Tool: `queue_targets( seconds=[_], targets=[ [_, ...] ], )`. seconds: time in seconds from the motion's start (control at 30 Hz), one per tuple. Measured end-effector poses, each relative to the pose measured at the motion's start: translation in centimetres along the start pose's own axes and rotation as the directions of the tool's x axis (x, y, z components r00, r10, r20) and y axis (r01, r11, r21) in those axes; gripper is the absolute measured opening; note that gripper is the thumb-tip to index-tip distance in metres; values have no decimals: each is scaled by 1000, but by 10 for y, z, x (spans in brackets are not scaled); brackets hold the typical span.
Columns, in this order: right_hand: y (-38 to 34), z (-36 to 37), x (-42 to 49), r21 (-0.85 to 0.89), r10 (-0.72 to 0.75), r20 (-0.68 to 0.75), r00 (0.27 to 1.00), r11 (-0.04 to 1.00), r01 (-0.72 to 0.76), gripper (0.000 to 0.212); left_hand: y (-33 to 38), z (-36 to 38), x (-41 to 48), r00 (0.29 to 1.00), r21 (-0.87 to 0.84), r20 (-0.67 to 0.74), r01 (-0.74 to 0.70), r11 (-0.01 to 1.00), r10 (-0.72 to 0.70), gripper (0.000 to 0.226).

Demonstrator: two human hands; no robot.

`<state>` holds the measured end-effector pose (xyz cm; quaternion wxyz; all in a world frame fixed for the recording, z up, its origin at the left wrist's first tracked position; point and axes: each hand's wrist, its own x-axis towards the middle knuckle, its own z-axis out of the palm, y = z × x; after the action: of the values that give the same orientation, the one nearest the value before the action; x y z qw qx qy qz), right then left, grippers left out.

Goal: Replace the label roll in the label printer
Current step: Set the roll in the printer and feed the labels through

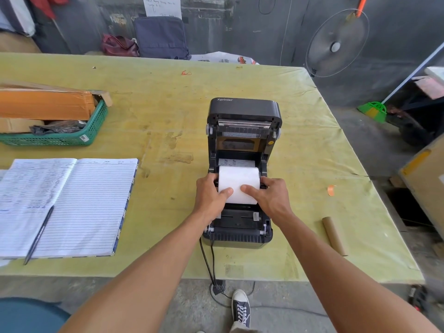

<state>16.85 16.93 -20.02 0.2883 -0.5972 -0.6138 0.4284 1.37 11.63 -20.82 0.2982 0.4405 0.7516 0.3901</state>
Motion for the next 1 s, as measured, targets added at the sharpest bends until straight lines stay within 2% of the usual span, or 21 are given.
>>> queue_targets(
  seconds=[0.1, 0.17, 0.23, 0.3, 0.37, 0.47, 0.67, 1.0],
  targets=[
    [-4, -2, 6, -167, 11, 17, 1000, 986, -8, 75, 6, -8, 6, 999, 89, 26, 18, 996, -20, 63],
    [-10, -4, 9, -276, -28, 18, 999, 961, 32, 89, 14, -14, 12, 999, 185, 34, 0, 983, -7, 81],
    [-15, -5, 11, -402, -119, 52, 991, 906, 130, 93, 21, -20, 19, 996, 283, 64, -76, 956, 61, 99],
    [-20, -6, 15, -522, -190, 113, 975, 824, 221, 92, 28, -24, 26, 977, 354, 163, -186, 917, 135, 105],
    [-25, -7, 18, -592, -205, 174, 963, 760, 269, 91, 30, -25, 31, 955, 389, 243, -255, 885, 168, 100],
    [-26, -7, 15, -650, -236, 223, 946, 687, 325, 87, 25, -23, 29, 939, 433, 248, -327, 840, 238, 94],
    [-14, -4, -1, -745, -413, 246, 877, 498, 443, 71, 12, -17, 16, 849, 627, 222, -501, 597, 480, 89],
    [-5, -10, -7, -749, -492, 292, 820, 415, 516, 41, -3, -14, 2, 766, 689, 243, -568, 450, 595, 68]
  ],
)
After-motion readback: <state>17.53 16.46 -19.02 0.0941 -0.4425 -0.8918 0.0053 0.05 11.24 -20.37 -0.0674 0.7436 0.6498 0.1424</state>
